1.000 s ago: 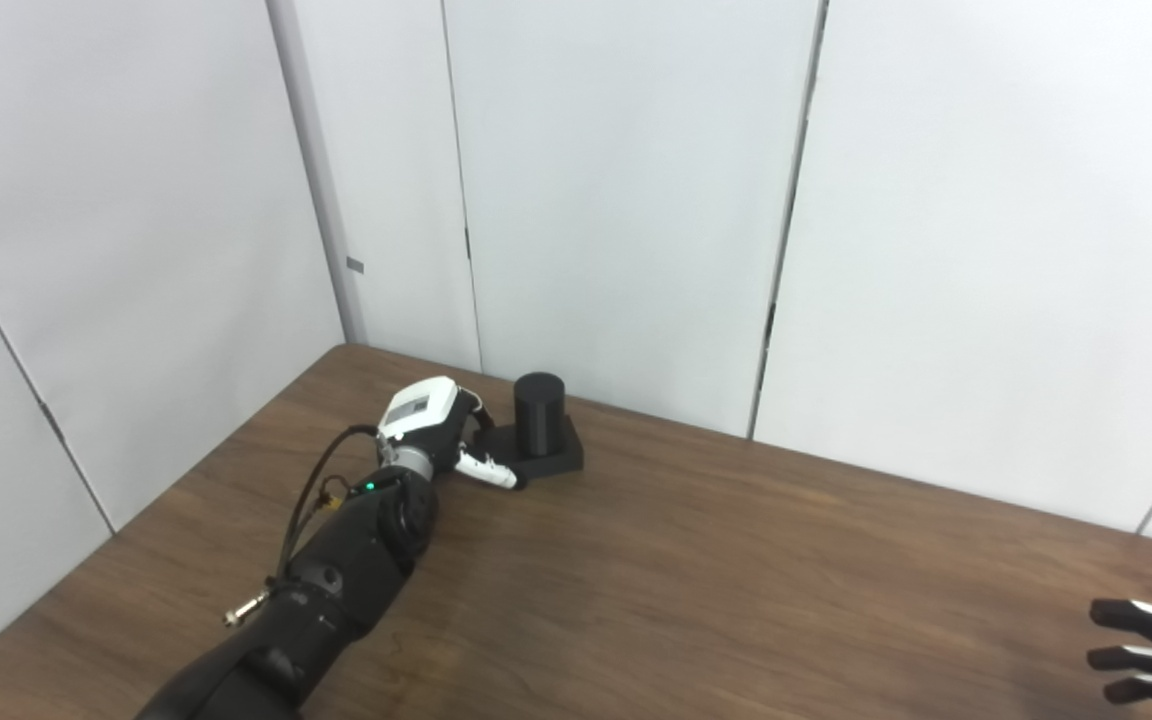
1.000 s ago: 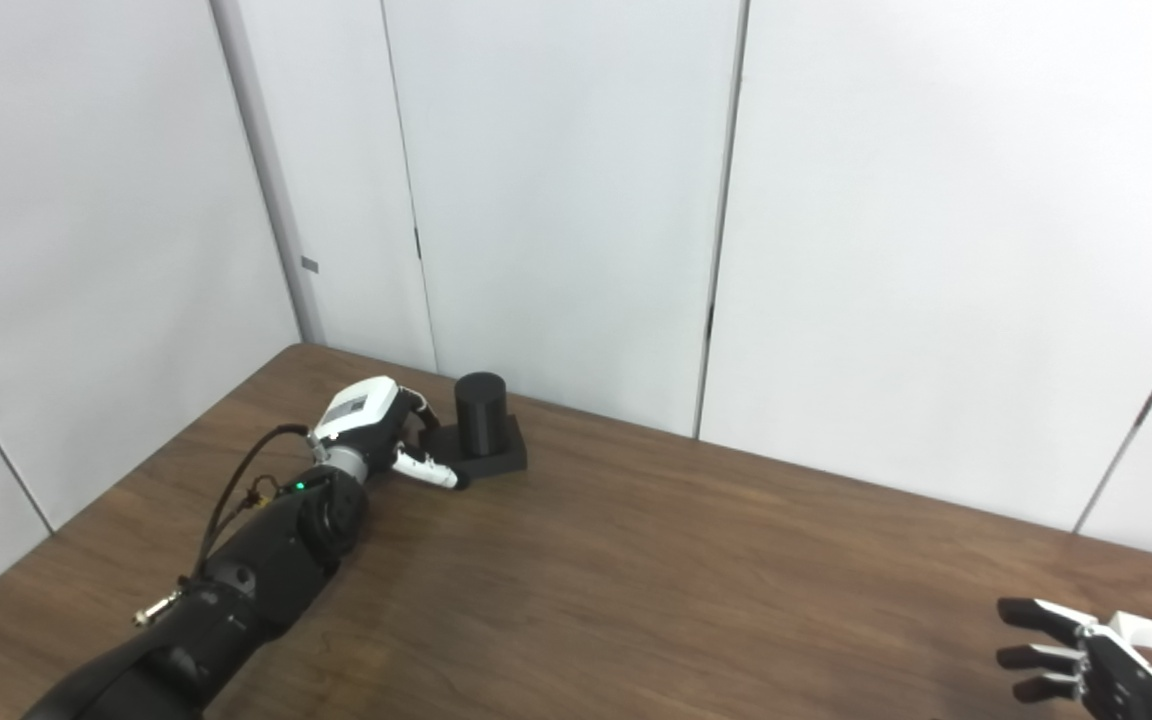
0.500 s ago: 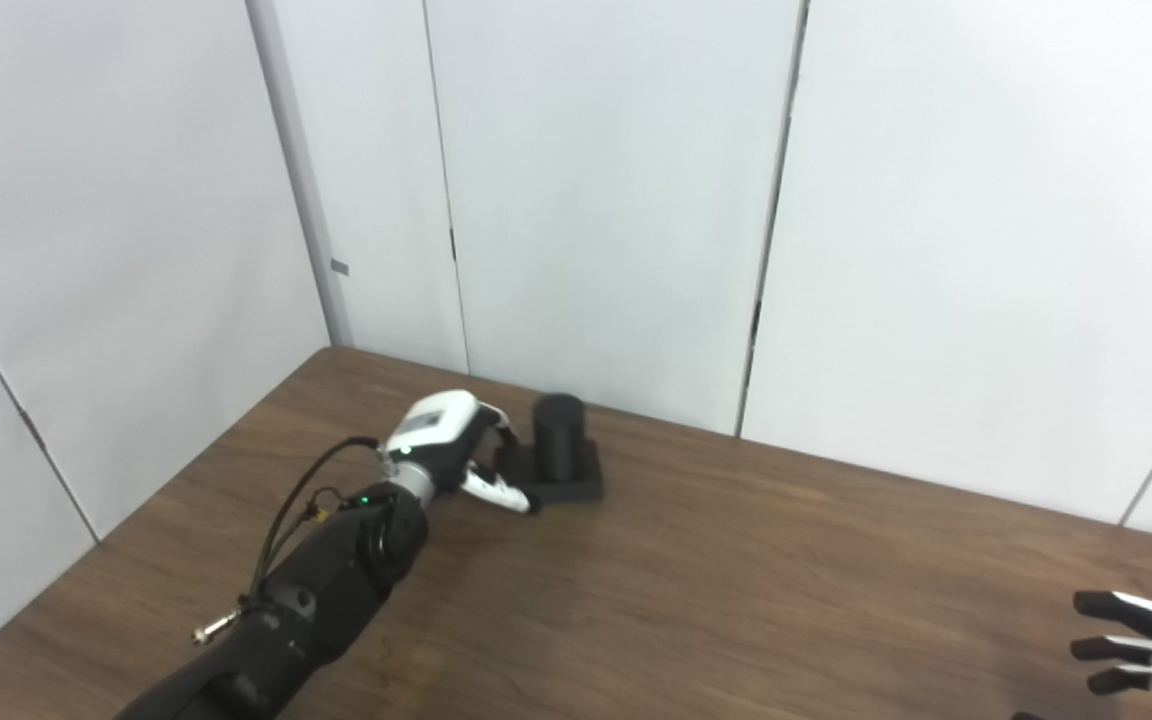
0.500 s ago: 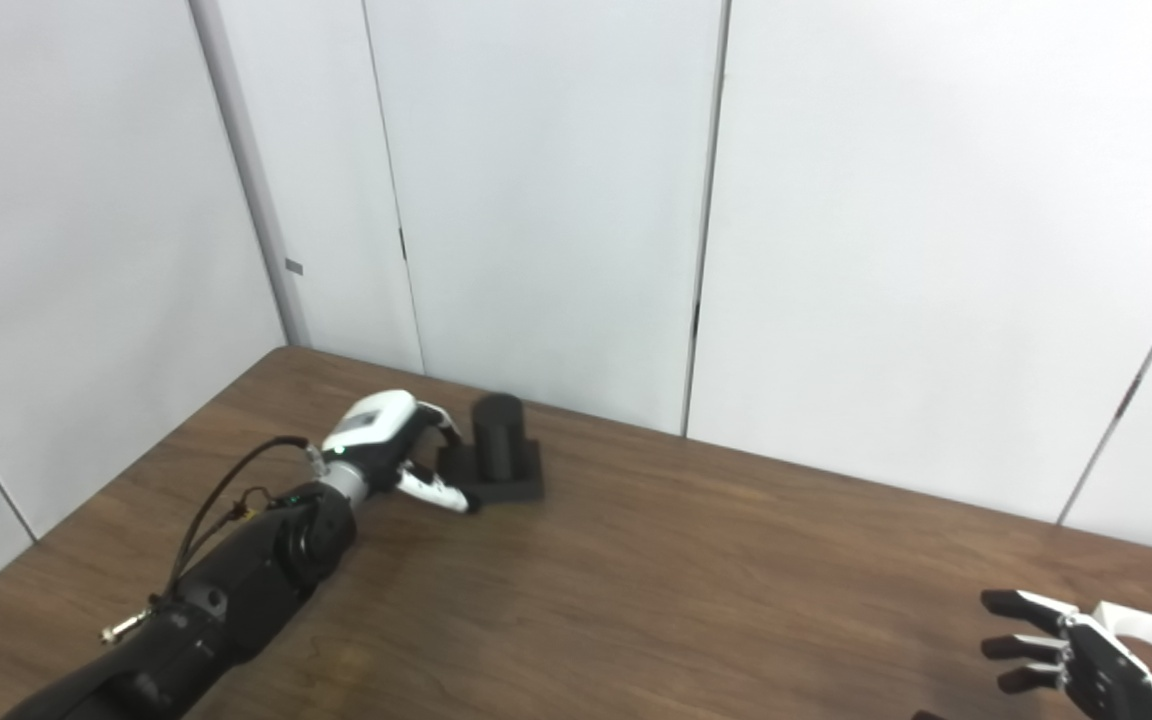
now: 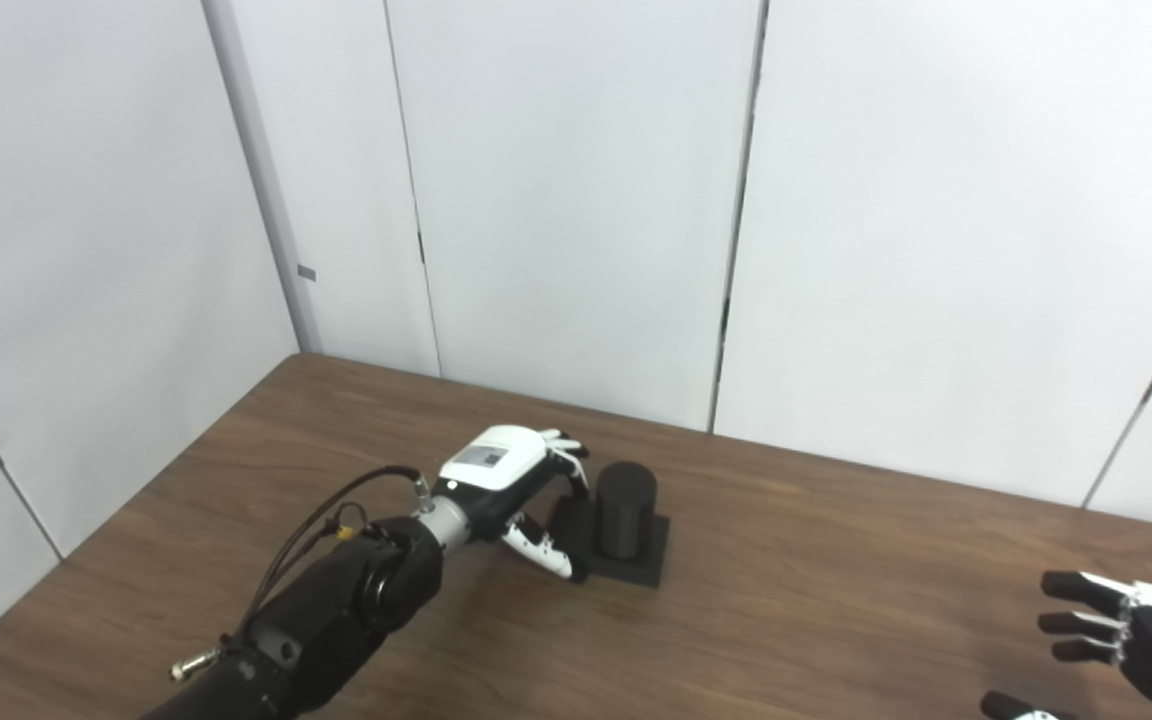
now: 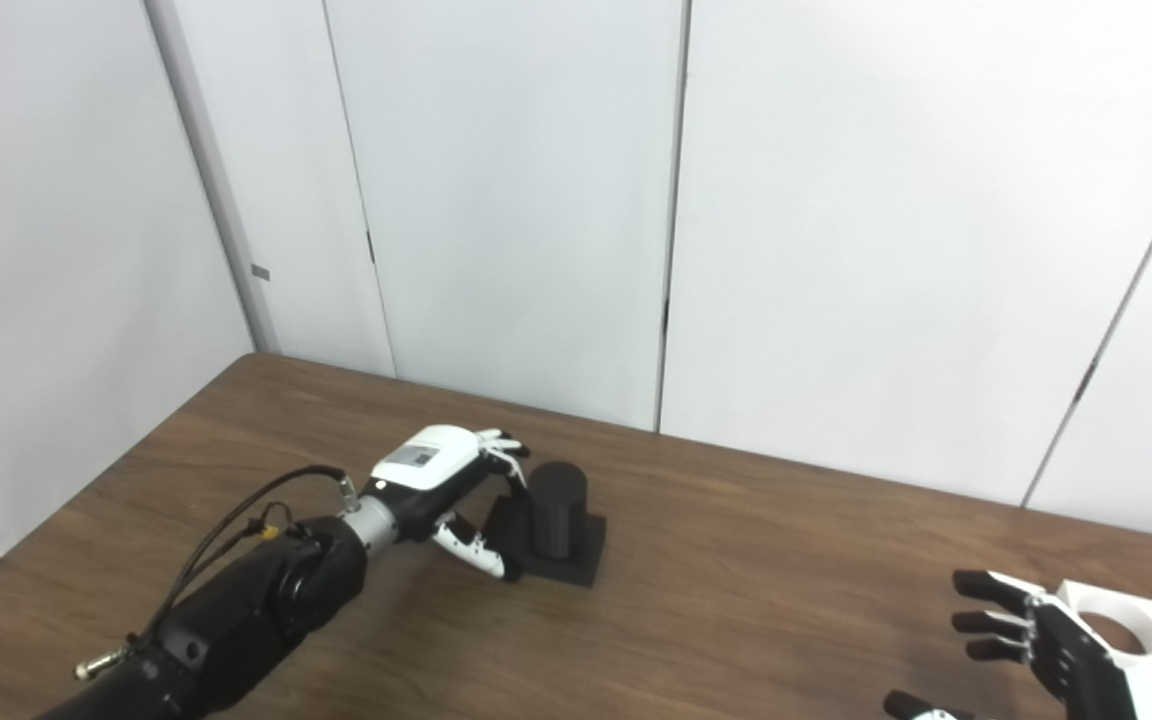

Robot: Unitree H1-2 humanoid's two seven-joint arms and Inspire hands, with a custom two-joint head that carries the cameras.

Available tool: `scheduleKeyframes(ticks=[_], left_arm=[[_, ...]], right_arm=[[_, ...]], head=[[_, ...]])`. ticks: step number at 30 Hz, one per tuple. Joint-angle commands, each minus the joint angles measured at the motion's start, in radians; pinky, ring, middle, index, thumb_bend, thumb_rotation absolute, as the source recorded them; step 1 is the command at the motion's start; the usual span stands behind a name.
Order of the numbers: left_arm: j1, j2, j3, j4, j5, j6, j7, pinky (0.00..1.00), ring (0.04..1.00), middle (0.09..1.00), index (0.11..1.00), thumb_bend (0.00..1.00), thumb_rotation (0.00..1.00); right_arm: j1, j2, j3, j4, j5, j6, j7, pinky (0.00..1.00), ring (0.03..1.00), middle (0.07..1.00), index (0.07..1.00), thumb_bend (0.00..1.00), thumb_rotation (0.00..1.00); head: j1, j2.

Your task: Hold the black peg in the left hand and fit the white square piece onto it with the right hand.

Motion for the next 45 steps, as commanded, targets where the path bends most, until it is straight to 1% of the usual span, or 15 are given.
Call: scheduleKeyframes(ticks=[1,3,7,10,15,20,24,27,31,36,38,40,42,43,45], left_arm=[[0.015,-0.019,-0.045,-0.032,0.019,-0.055,-0.07,0.95,0.956,0.894,0.485,0.52,0.07],[0.019,-0.028,-0.063,-0.054,0.019,-0.065,-0.1,0.97,0.975,0.909,0.486,0.52,0.07],[0.032,-0.062,-0.096,-0.07,0.048,-0.113,-0.085,0.9,0.936,0.885,0.485,0.52,0.07],[0.038,-0.084,-0.119,-0.082,0.058,-0.122,-0.107,0.9,0.941,0.886,0.485,0.52,0.07],[0.033,-0.112,-0.169,-0.097,0.071,-0.125,-0.158,0.9,0.945,0.895,0.486,0.52,0.07],[0.02,-0.142,-0.221,-0.073,0.064,-0.164,-0.194,0.9,0.944,0.887,0.486,0.52,0.07],[0.012,-0.15,-0.25,-0.066,0.076,-0.18,-0.215,0.9,0.953,0.896,0.487,0.52,0.08],[-0.001,-0.15,-0.281,-0.058,0.118,-0.195,-0.21,0.89,0.95,0.897,0.487,0.52,0.08],[-0.018,-0.132,-0.319,-0.069,0.182,-0.19,-0.211,0.89,0.914,0.876,0.487,0.52,0.07],[-0.016,-0.105,-0.327,-0.088,0.211,-0.202,-0.202,0.87,0.9,0.866,0.487,0.52,0.07],[-0.012,-0.092,-0.328,-0.097,0.228,-0.209,-0.19,0.86,0.893,0.859,0.487,0.52,0.07],[-0.008,-0.081,-0.326,-0.103,0.236,-0.216,-0.183,0.85,0.884,0.852,0.486,0.52,0.07],[-0.005,-0.07,-0.323,-0.112,0.235,-0.222,-0.184,0.84,0.878,0.85,0.487,0.52,0.07],[-0.004,-0.064,-0.321,-0.114,0.231,-0.225,-0.187,0.83,0.876,0.85,0.487,0.52,0.07],[-0.002,-0.052,-0.318,-0.117,0.223,-0.235,-0.188,0.84,0.877,0.849,0.488,0.52,0.07]], right_arm=[[-0.029,-0.004,-0.008,-0.004,-0.001,-0.035,-0.014,0.56,0.635,0.721,0.679,0.52,0.0],[-0.031,-0.008,-0.009,0.013,-0.003,-0.058,-0.017,0.55,0.633,0.72,0.677,0.52,0.0],[-0.036,-0.017,-0.009,0.049,-0.01,-0.101,-0.023,0.53,0.63,0.722,0.674,0.52,0.0],[-0.039,-0.018,-0.009,0.072,-0.012,-0.133,-0.029,0.53,0.629,0.721,0.672,0.53,0.0],[-0.042,-0.018,-0.009,0.091,-0.021,-0.155,-0.038,0.53,0.617,0.711,0.67,0.53,0.0],[-0.045,-0.016,-0.011,0.112,-0.026,-0.183,-0.049,0.53,0.616,0.708,0.668,0.53,0.0],[-0.049,-0.016,-0.011,0.129,-0.021,-0.208,-0.054,0.52,0.618,0.714,0.666,0.54,0.0],[-0.053,-0.015,-0.012,0.138,-0.018,-0.216,-0.055,0.51,0.613,0.713,0.665,0.55,0.0],[-0.06,-0.011,-0.016,0.132,-0.034,-0.197,-0.065,0.52,0.618,0.715,0.666,0.54,0.0],[-0.071,-0.007,-0.021,0.115,-0.055,-0.173,-0.078,0.53,0.627,0.725,0.677,0.54,0.03],[-0.08,-0.013,-0.022,0.108,-0.065,-0.17,-0.077,0.53,0.63,0.728,0.682,0.55,0.03],[-0.092,-0.029,-0.022,0.094,-0.073,-0.151,-0.061,0.53,0.636,0.733,0.689,0.57,0.03],[-0.114,-0.067,-0.02,0.067,-0.092,-0.099,-0.023,0.51,0.638,0.743,0.705,0.6,0.03],[-0.128,-0.088,-0.018,0.055,-0.105,-0.074,-0.003,0.51,0.636,0.75,0.713,0.61,0.03],[-0.157,-0.124,-0.015,0.041,-0.132,-0.036,0.027,0.52,0.635,0.759,0.726,0.63,0.04]], head=[[-0.01,0.006],[-0.026,0.012],[-0.046,0.019],[-0.065,0.026],[-0.091,0.037],[-0.141,0.054],[-0.176,0.062],[-0.223,0.066],[-0.286,0.07],[-0.365,0.063],[-0.415,0.053],[-0.446,0.046],[-0.483,0.037],[-0.521,0.028],[-0.565,0.014]])
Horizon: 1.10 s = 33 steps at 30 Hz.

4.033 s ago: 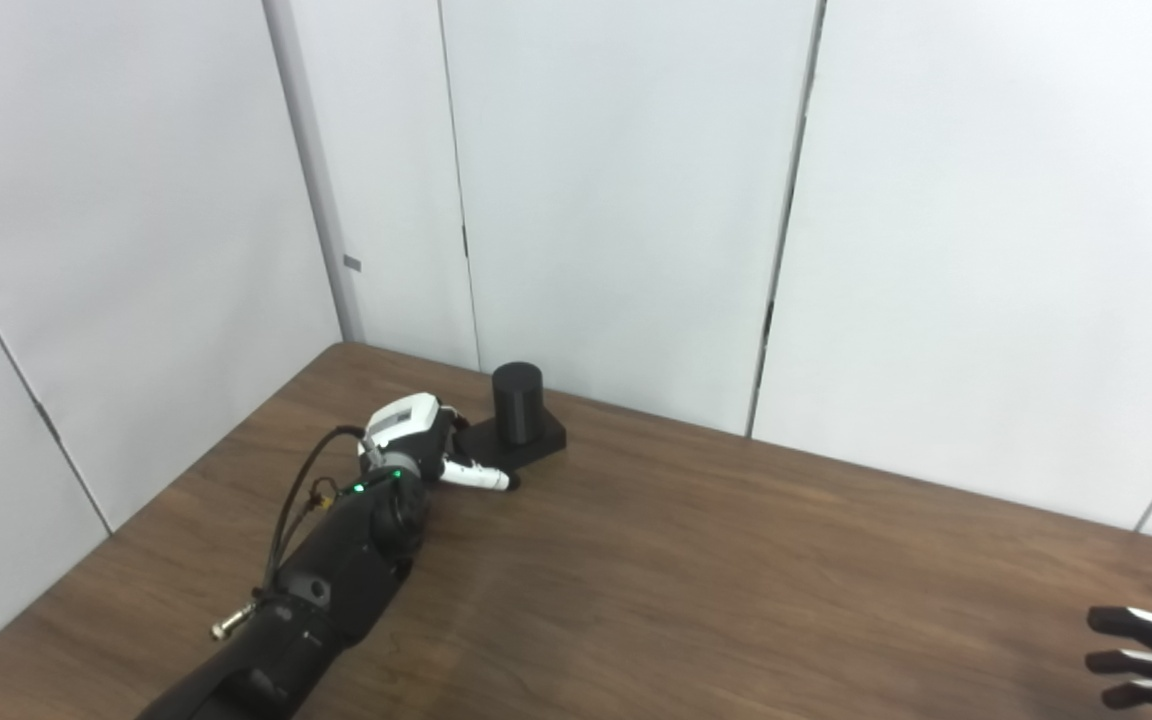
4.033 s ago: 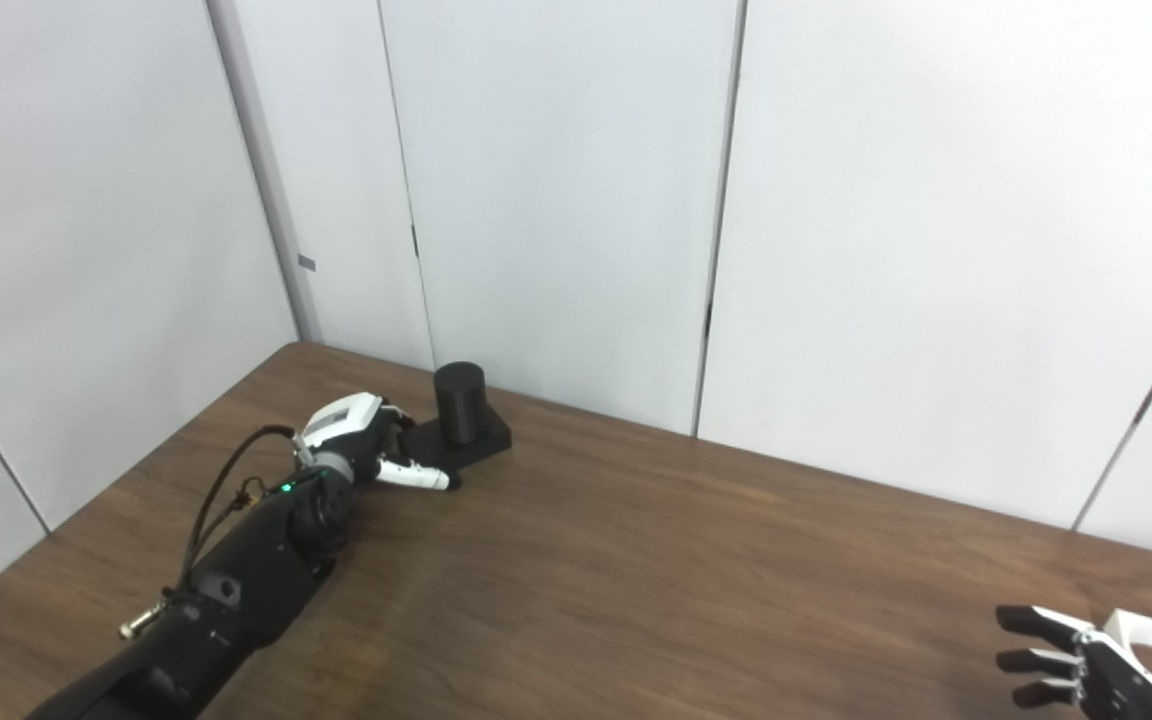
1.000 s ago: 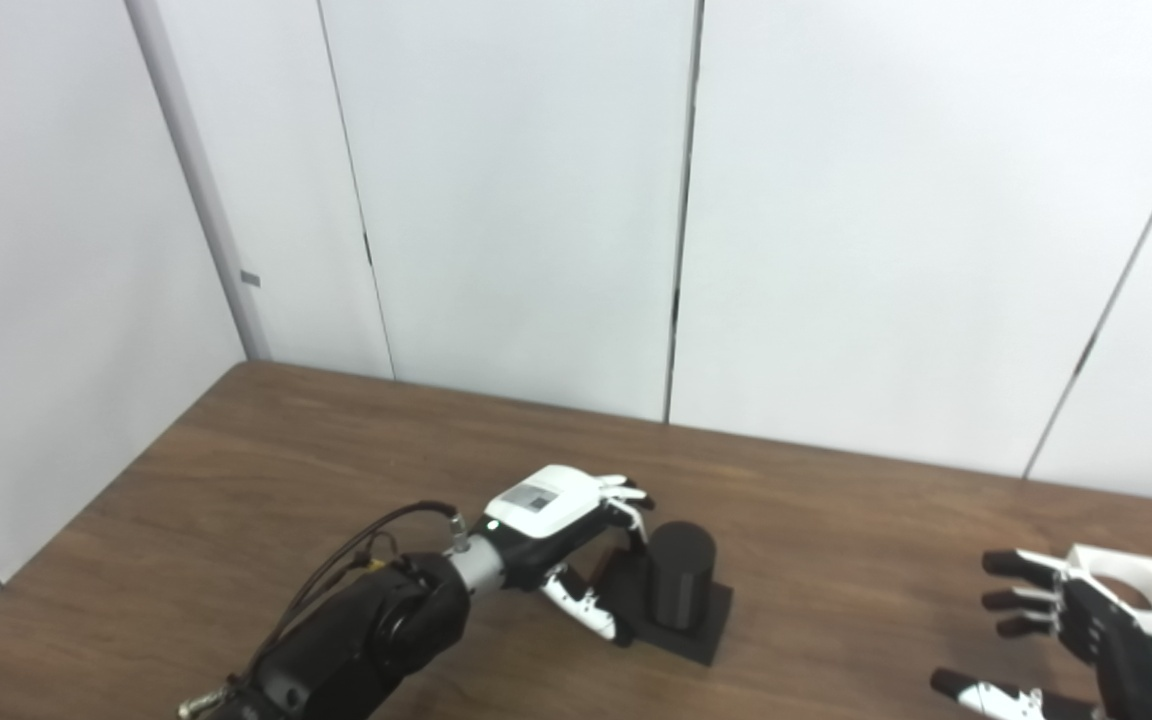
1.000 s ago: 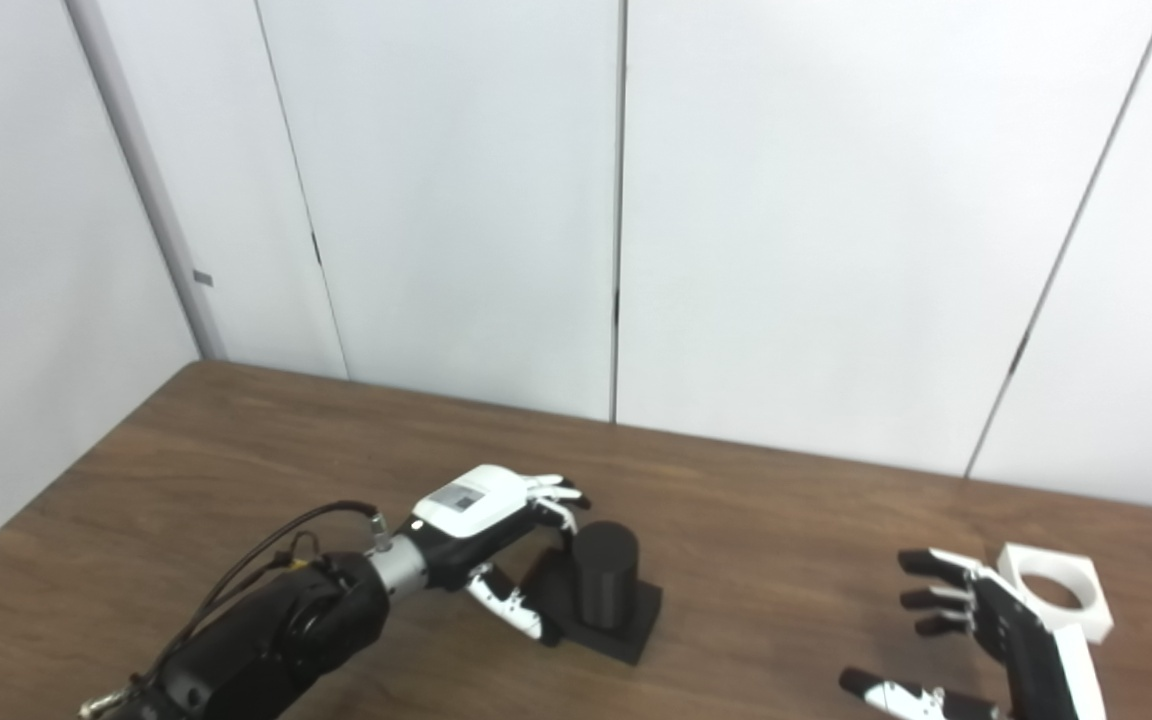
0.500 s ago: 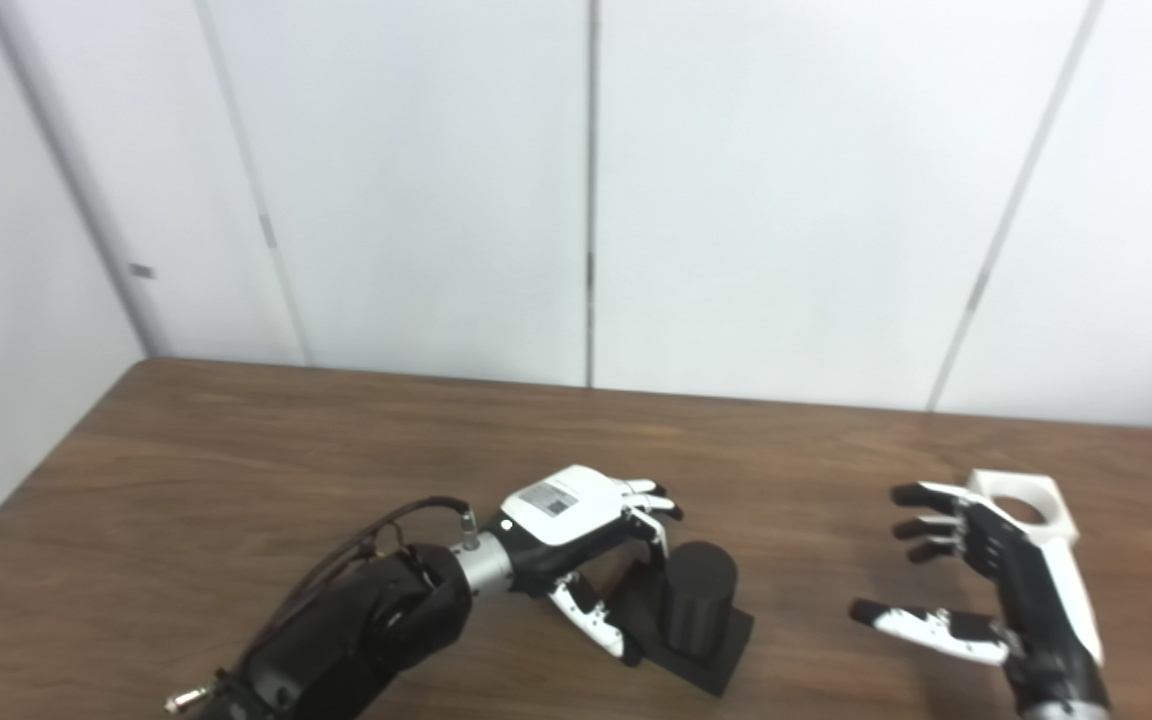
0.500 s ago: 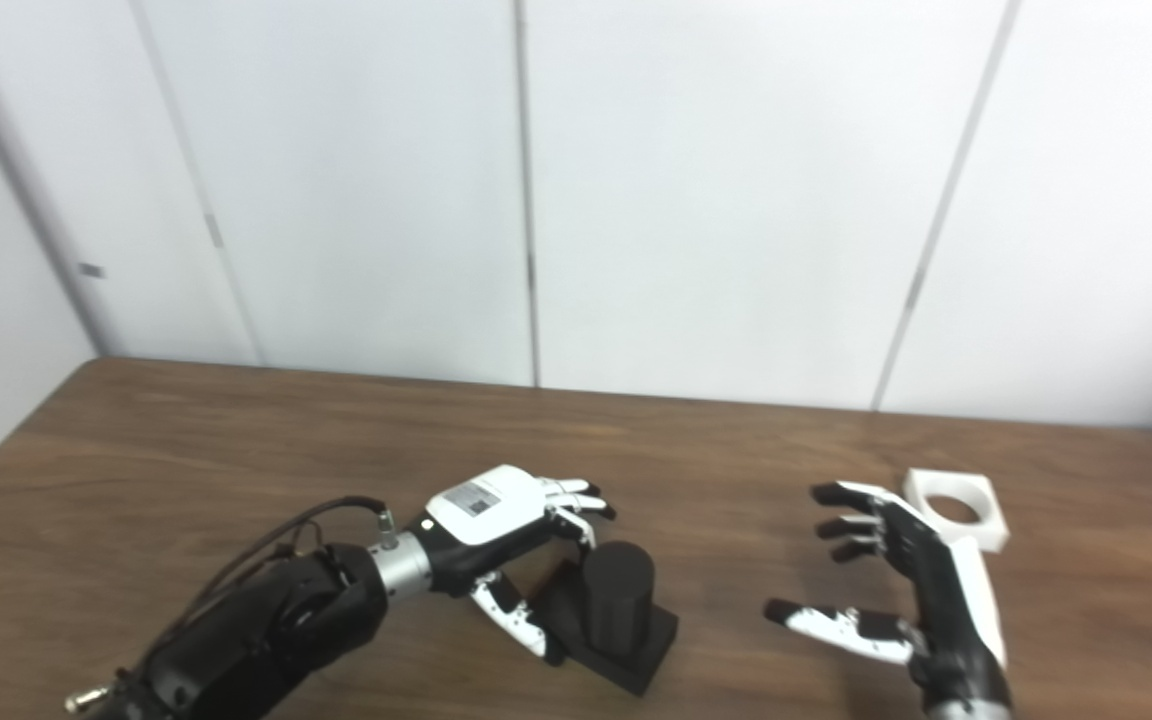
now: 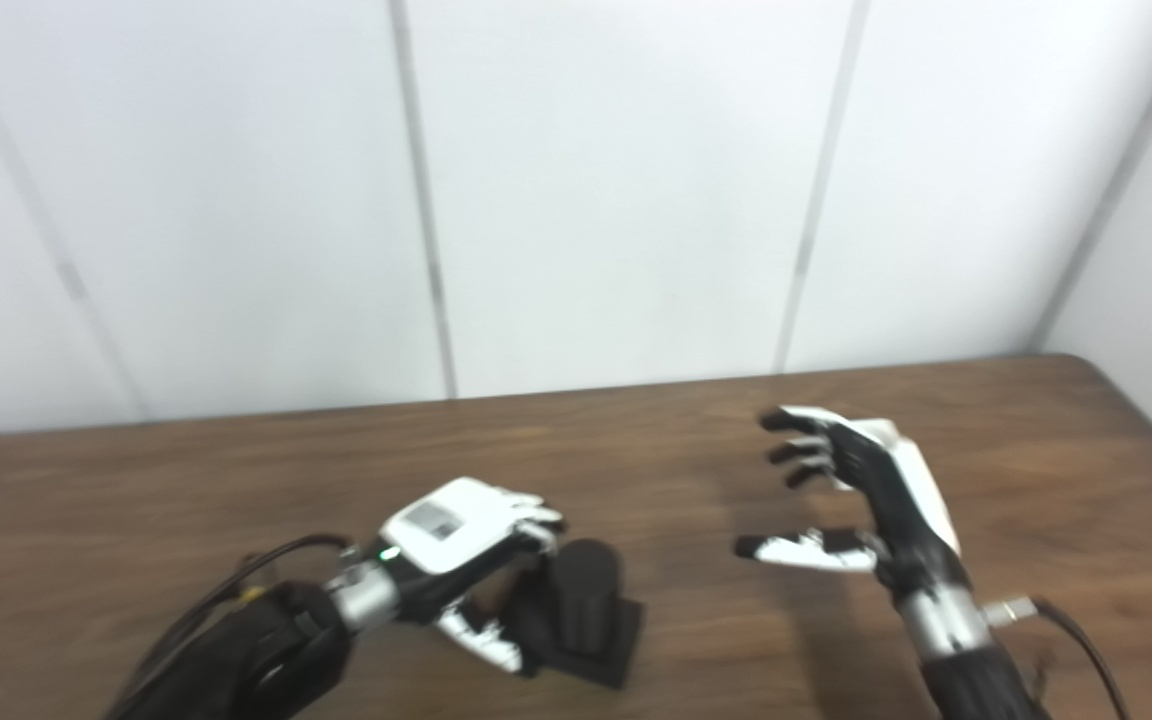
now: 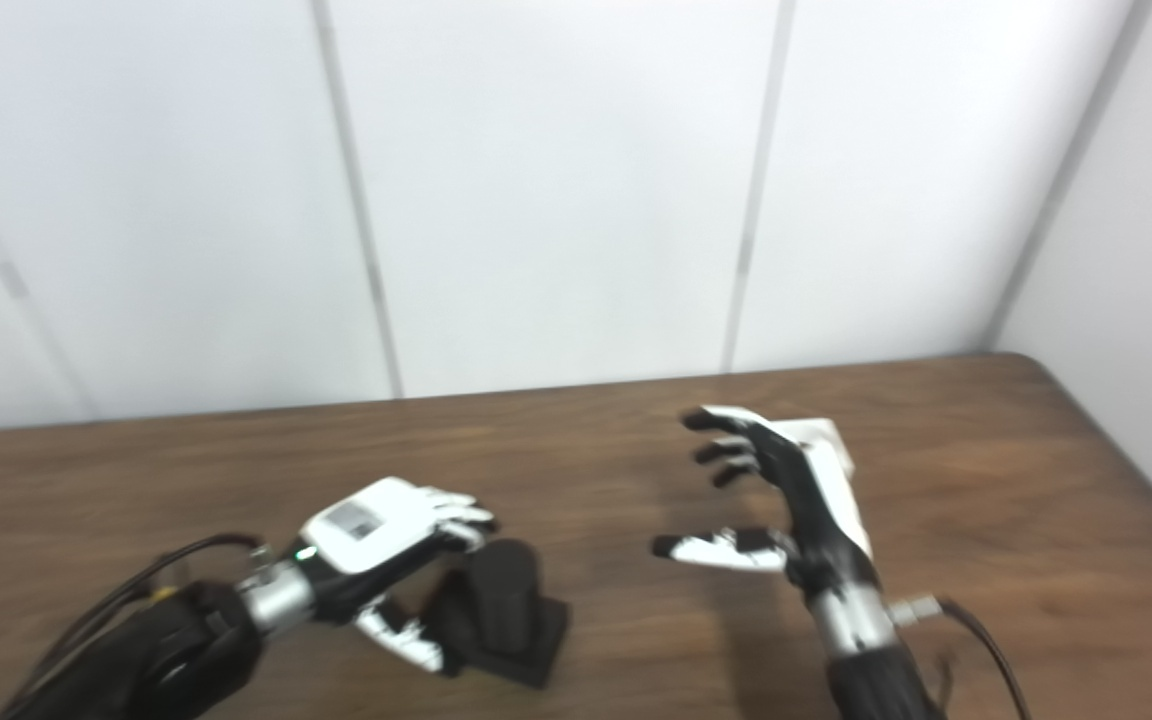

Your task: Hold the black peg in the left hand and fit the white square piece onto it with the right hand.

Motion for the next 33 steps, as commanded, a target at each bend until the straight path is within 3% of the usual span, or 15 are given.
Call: scheduleKeyframes(ticks=[1,4,7,10,12,17,24,27,33], left_arm=[[0.07,0.05,-0.055,0.022,0.078,-0.05,-0.076,0.83,0.876,0.845,0.488,0.52,0.07],[0.078,0.063,-0.048,0.005,0.062,-0.049,-0.093,0.83,0.88,0.843,0.488,0.52,0.07],[0.085,0.075,-0.044,-0.011,0.052,-0.051,-0.104,0.82,0.874,0.841,0.488,0.52,0.07],[0.092,0.083,-0.039,-0.009,0.048,-0.068,-0.087,0.81,0.863,0.833,0.488,0.52,0.07],[0.096,0.086,-0.034,-0.001,0.046,-0.083,-0.077,0.81,0.855,0.83,0.487,0.52,0.07],[0.107,0.092,-0.024,0.008,0.05,-0.098,-0.076,0.82,0.869,0.846,0.488,0.52,0.07],[0.115,0.095,-0.011,0.048,0.052,-0.138,-0.028,0.85,0.893,0.858,0.488,0.52,0.07],[0.119,0.097,-0.002,0.054,0.035,-0.138,-0.036,0.87,0.907,0.87,0.488,0.52,0.07],[0.122,0.105,-0.002,0.07,0.023,-0.142,-0.021,0.88,0.915,0.873,0.488,0.52,0.07]], right_arm=[[-0.073,-0.054,-0.003,-0.046,-0.047,0.034,0.026,0.52,0.631,0.76,0.727,0.64,0.03],[-0.116,-0.11,0.015,-0.042,-0.106,0.074,0.058,0.52,0.648,0.772,0.733,0.66,0.06],[-0.159,-0.19,0.054,-0.051,-0.182,0.159,0.153,0.57,0.714,0.845,0.786,0.7,0.12],[-0.202,-0.26,0.097,-0.056,-0.277,0.239,0.236,0.61,0.805,0.921,0.857,0.78,0.16],[-0.228,-0.291,0.115,-0.041,-0.321,0.261,0.262,0.65,0.838,0.941,0.873,0.85,0.13],[-0.278,-0.327,0.129,0.058,-0.374,0.231,0.239,0.68,0.857,0.948,0.882,0.86,0.12],[-0.357,-0.384,0.165,0.187,-0.425,0.193,0.233,0.71,0.88,0.953,0.879,0.9,0.15],[-0.368,-0.393,0.173,0.211,-0.438,0.178,0.214,0.73,0.889,0.953,0.877,0.88,0.15],[-0.393,-0.419,0.207,0.217,-0.477,0.246,0.302,0.83,0.935,0.979,0.916,0.89,0.2]], head=[[-0.033,-0.01],[-0.086,-0.03],[-0.121,-0.043],[-0.152,-0.061],[-0.164,-0.069],[-0.193,-0.094],[-0.216,-0.102],[-0.225,-0.105],[-0.23,-0.11]])
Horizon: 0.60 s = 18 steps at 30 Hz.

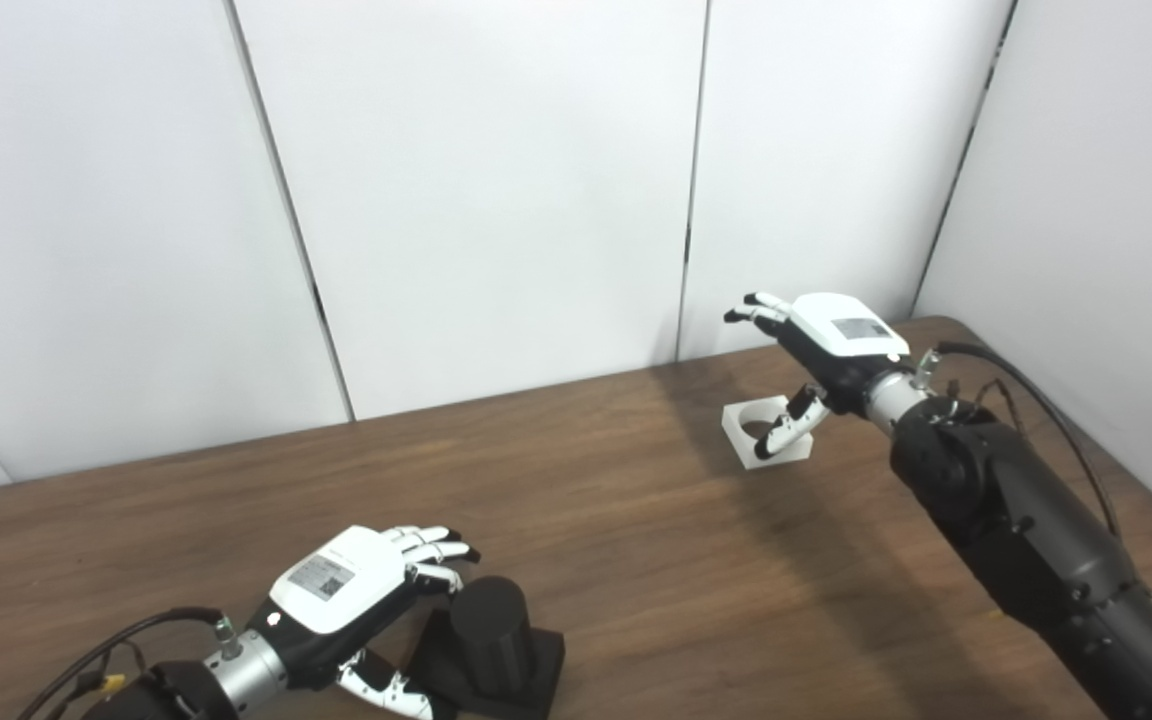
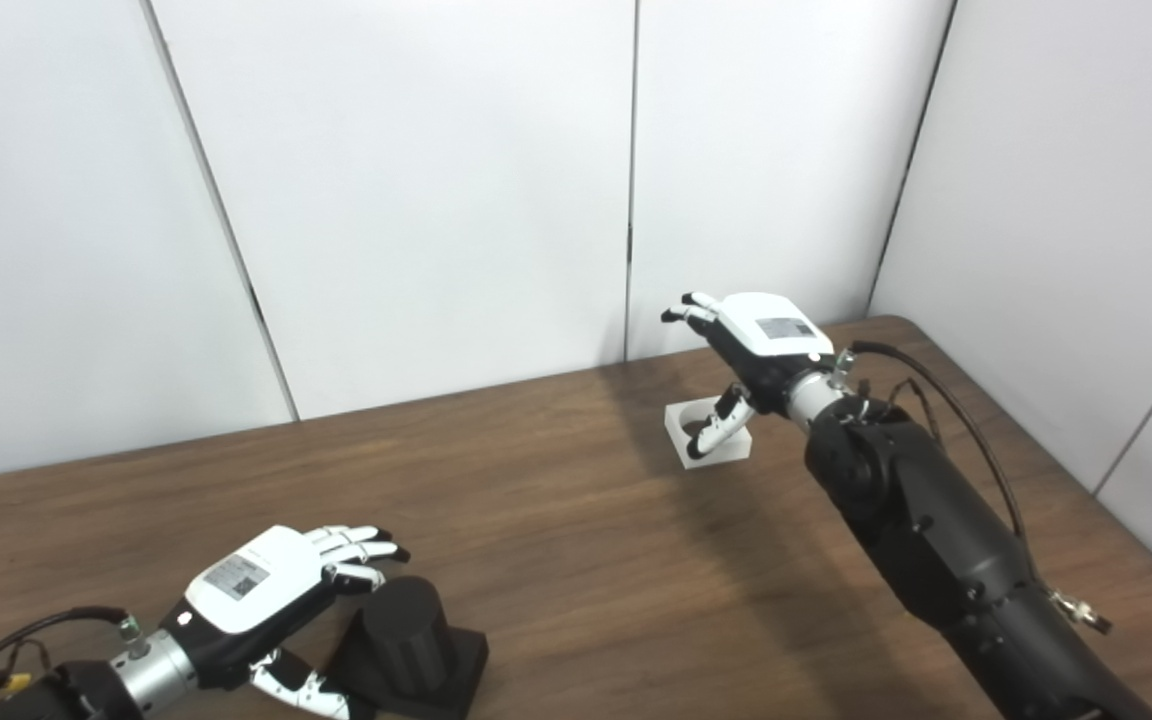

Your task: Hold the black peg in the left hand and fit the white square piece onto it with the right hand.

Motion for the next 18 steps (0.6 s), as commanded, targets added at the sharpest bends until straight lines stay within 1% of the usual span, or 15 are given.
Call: scheduleKeyframes(ticks=[1,3,5,9,12,14,16,18], left_arm=[[0.065,0.063,-0.046,0.055,0.07,-0.02,-0.069,0.88,0.913,0.872,0.488,0.52,0.07],[0.067,0.065,-0.045,0.051,0.065,-0.02,-0.072,0.88,0.918,0.875,0.488,0.52,0.07],[0.068,0.068,-0.047,0.051,0.064,-0.02,-0.073,0.89,0.923,0.879,0.488,0.52,0.07],[0.07,0.071,-0.05,0.051,0.066,-0.02,-0.071,0.9,0.928,0.883,0.489,0.52,0.07],[0.071,0.071,-0.05,0.055,0.069,-0.019,-0.069,0.9,0.928,0.883,0.489,0.52,0.07],[0.073,0.072,-0.049,0.055,0.068,-0.019,-0.07,0.9,0.927,0.884,0.489,0.52,0.07],[0.074,0.073,-0.049,0.055,0.068,-0.019,-0.07,0.9,0.926,0.883,0.489,0.52,0.07],[0.073,0.073,-0.05,0.053,0.065,-0.019,-0.078,0.9,0.927,0.885,0.489,0.52,0.07]], right_arm=[[-0.059,-0.041,-0.001,-0.021,-0.029,0.034,0.035,0.85,0.939,0.981,0.919,0.89,0.2],[-0.076,-0.052,0.019,-0.01,-0.054,0.063,0.086,0.89,0.963,0.996,0.93,0.89,0.21],[-0.094,-0.059,0.031,0.009,-0.065,0.077,0.119,0.91,0.97,0.999,0.929,0.9,0.2],[-0.125,-0.068,0.041,0.052,-0.058,0.091,0.172,0.93,0.972,0.99,0.914,0.9,0.17],[-0.15,-0.079,0.054,0.087,-0.048,0.092,0.224,0.94,0.983,0.996,0.914,0.91,0.19],[-0.167,-0.089,0.07,0.094,-0.042,0.113,0.297,0.97,0.995,0.999,0.917,0.91,0.19],[-0.18,-0.094,0.084,0.101,-0.045,0.13,0.344,0.98,0.999,1.0,0.916,0.92,0.19],[-0.185,-0.094,0.093,0.111,-0.047,0.134,0.358,0.98,0.998,1.0,0.912,0.94,0.18]], head=[[-0.004,-0.001],[-0.005,0.0],[-0.008,0.001],[-0.008,0.004],[-0.008,0.004],[-0.008,0.006],[-0.009,0.006],[-0.009,0.006]])
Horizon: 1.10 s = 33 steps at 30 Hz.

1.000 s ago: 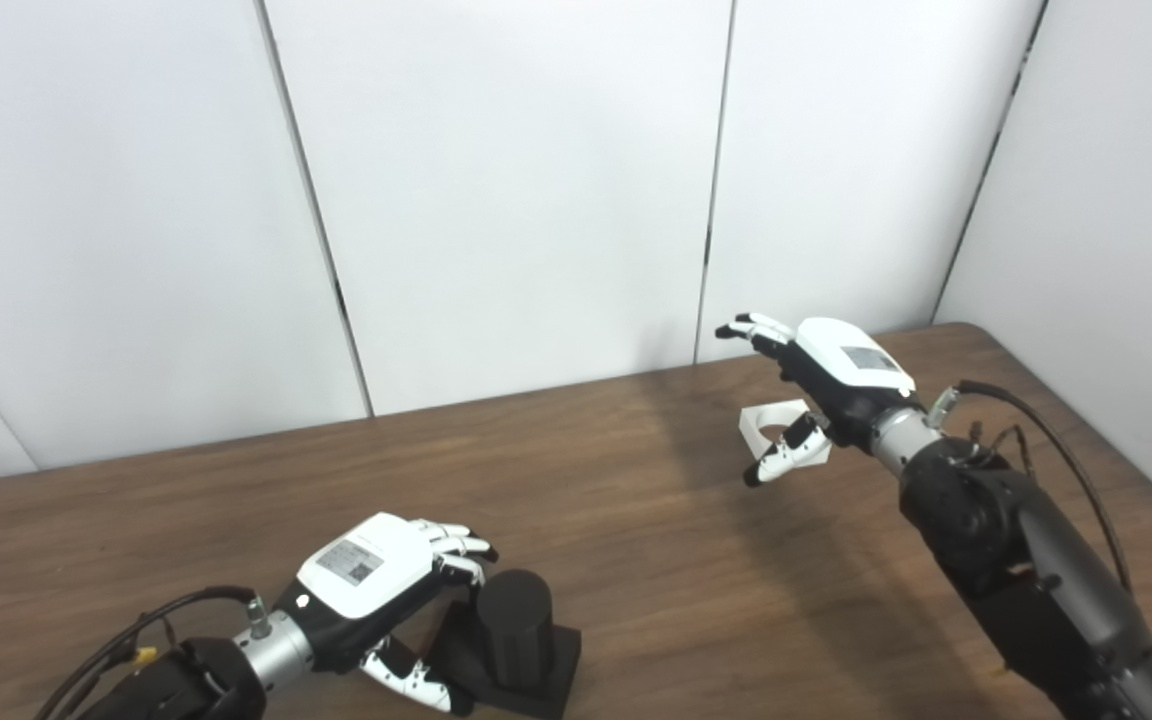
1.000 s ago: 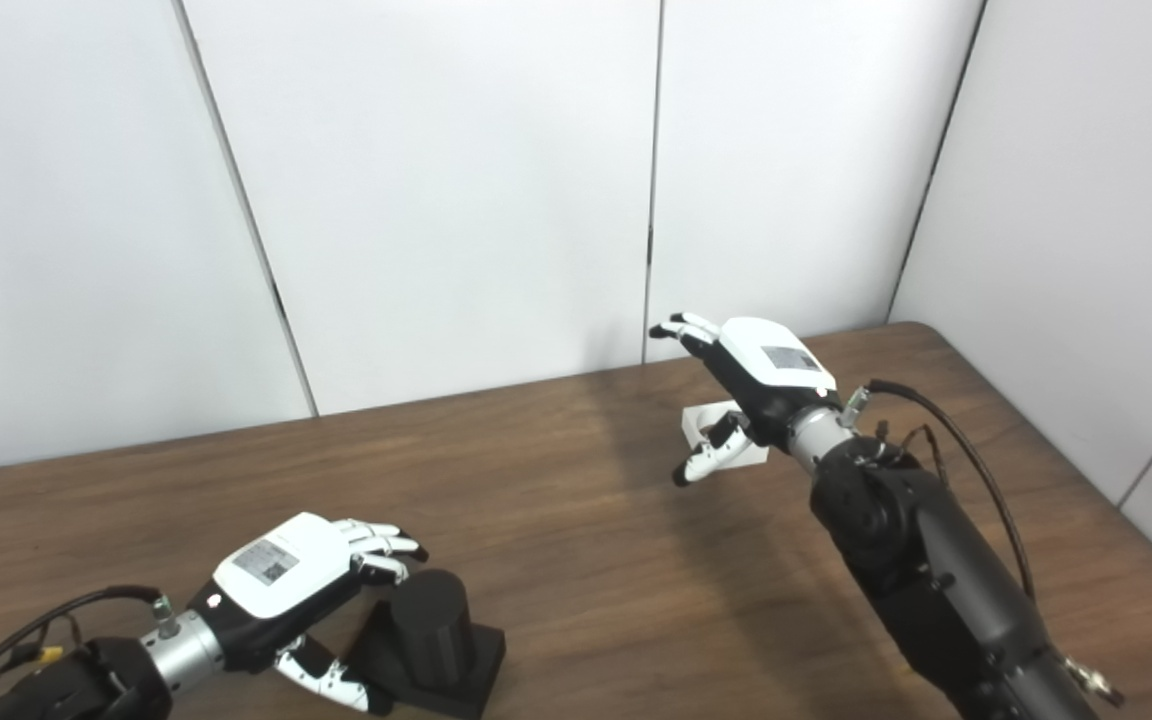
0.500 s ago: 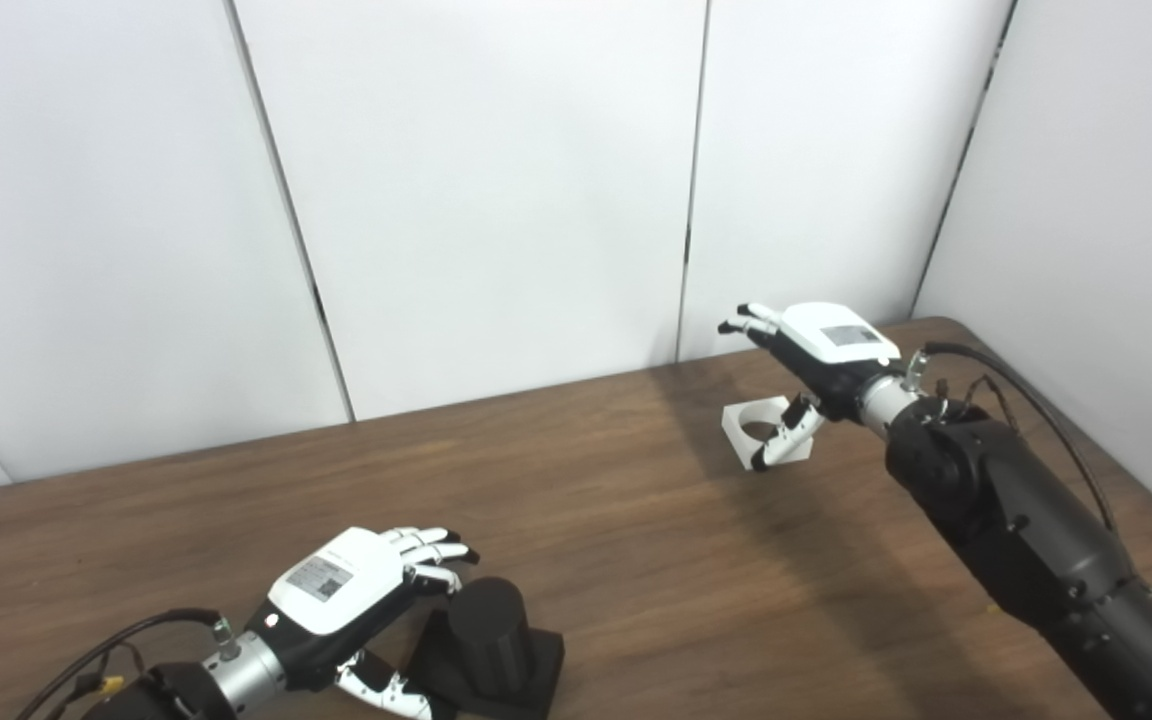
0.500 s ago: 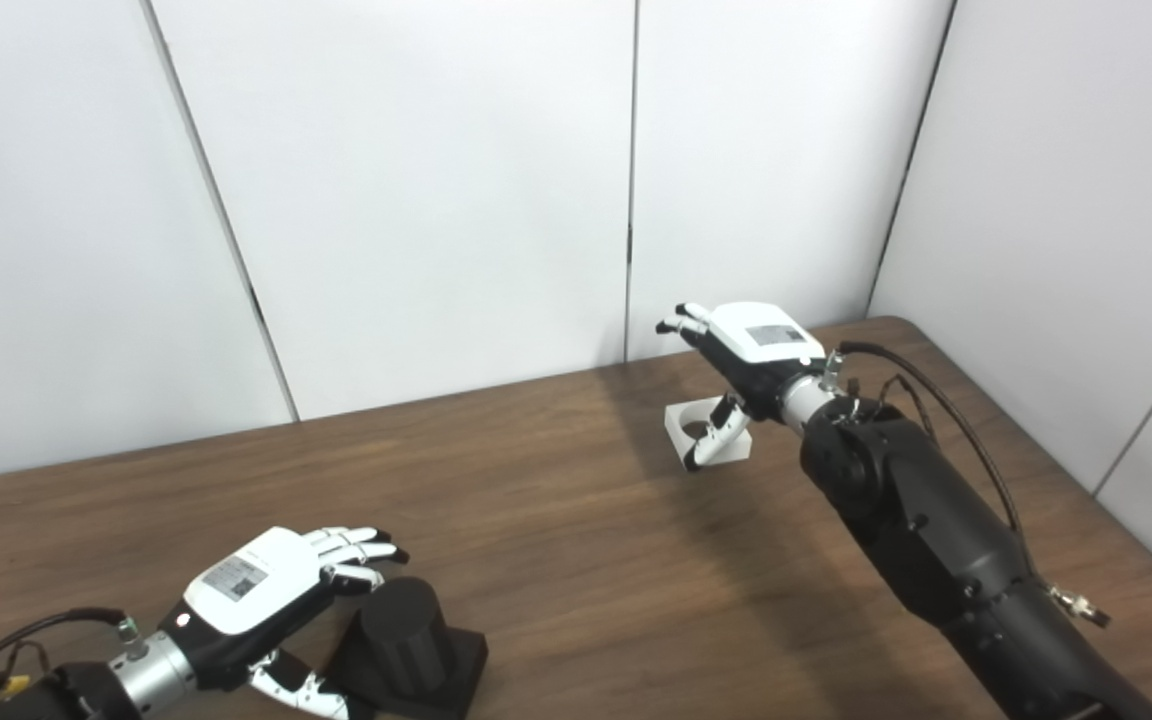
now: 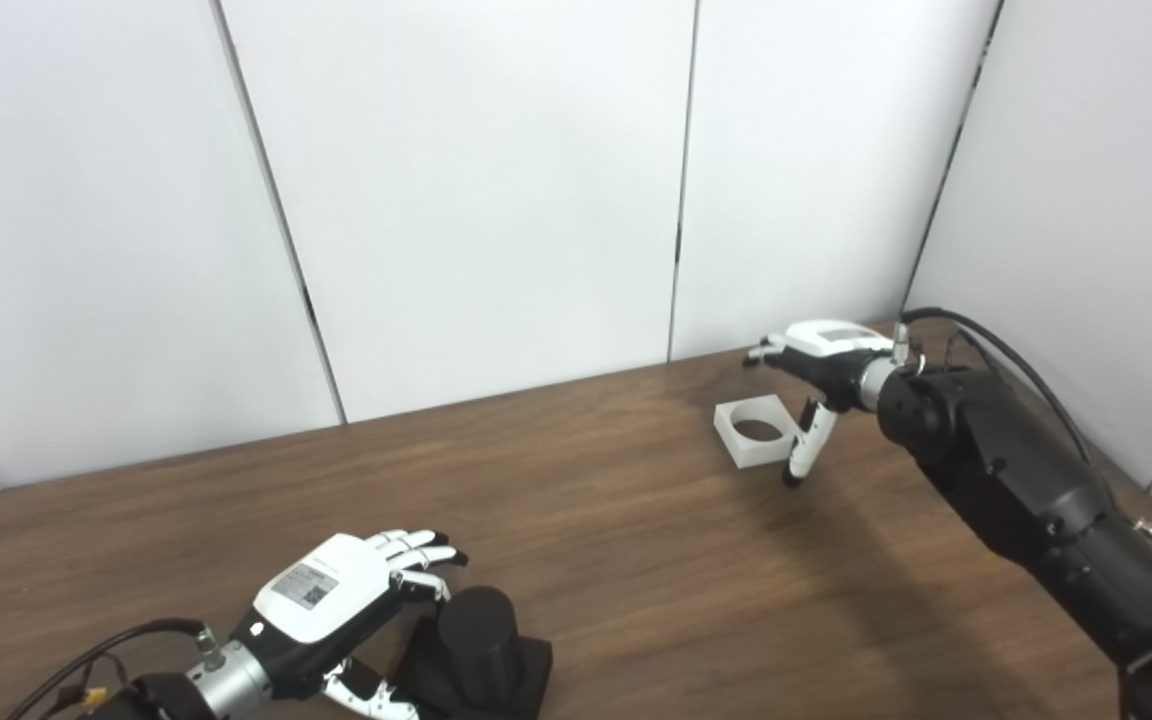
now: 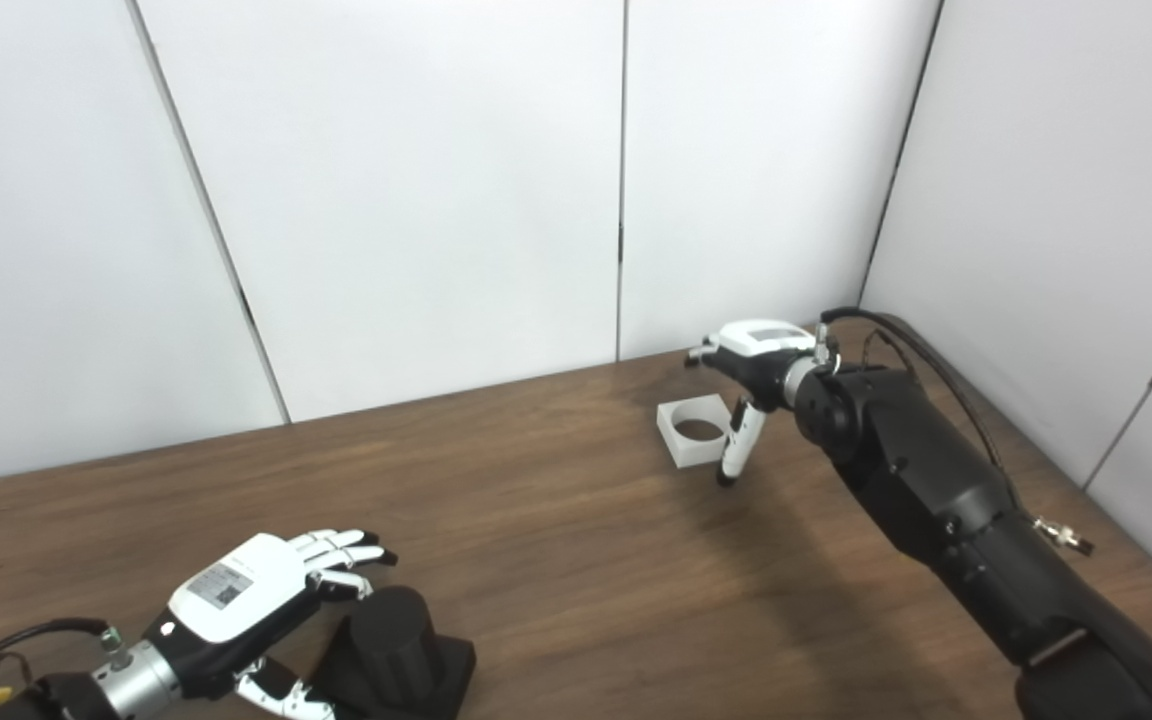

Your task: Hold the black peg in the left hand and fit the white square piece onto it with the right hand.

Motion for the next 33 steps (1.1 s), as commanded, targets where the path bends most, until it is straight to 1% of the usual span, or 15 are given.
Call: scheduleKeyframes(ticks=[1,7,14,24,26,28,33], left_arm=[[0.064,0.06,-0.049,0.052,0.068,-0.014,-0.095,0.91,0.928,0.886,0.489,0.52,0.07],[0.064,0.065,-0.051,0.046,0.061,-0.015,-0.091,0.9,0.923,0.883,0.489,0.52,0.07],[0.073,0.065,-0.044,0.034,0.049,-0.015,-0.088,0.88,0.916,0.874,0.488,0.52,0.07],[0.08,0.067,-0.03,0.001,0.056,-0.005,-0.124,0.88,0.911,0.871,0.488,0.52,0.07],[0.082,0.067,-0.028,-0.007,0.058,0.0,-0.134,0.87,0.908,0.87,0.488,0.52,0.07],[0.083,0.068,-0.026,-0.018,0.059,0.003,-0.145,0.87,0.902,0.869,0.489,0.52,0.07],[0.089,0.067,-0.018,-0.034,0.056,0.011,-0.156,0.86,0.896,0.863,0.488,0.52,0.07]], right_arm=[[-0.063,-0.029,-0.004,-0.003,-0.006,0.018,0.002,0.97,0.995,1.0,0.908,0.95,0.18],[-0.069,-0.015,0.017,0.032,-0.011,0.018,-0.015,0.97,0.98,0.986,0.892,0.96,0.18],[-0.062,-0.003,0.033,0.066,-0.015,0.009,-0.063,0.94,0.964,0.97,0.883,0.91,0.16],[-0.053,0.008,0.049,0.123,-0.007,-0.012,-0.129,0.94,0.958,0.96,0.883,0.86,0.15],[-0.052,0.01,0.052,0.132,-0.007,-0.021,-0.15,0.93,0.947,0.95,0.867,0.85,0.15],[-0.05,0.014,0.052,0.139,-0.004,-0.027,-0.169,0.92,0.939,0.937,0.826,0.84,0.15],[-0.064,0.022,0.08,0.179,-0.017,-0.054,-0.205,0.88,0.918,0.91,0.712,0.79,0.14]], head=[[-0.001,0.001],[-0.001,0.003],[0.007,0.01],[0.015,0.015],[0.016,0.017],[0.017,0.019],[0.024,0.023]])
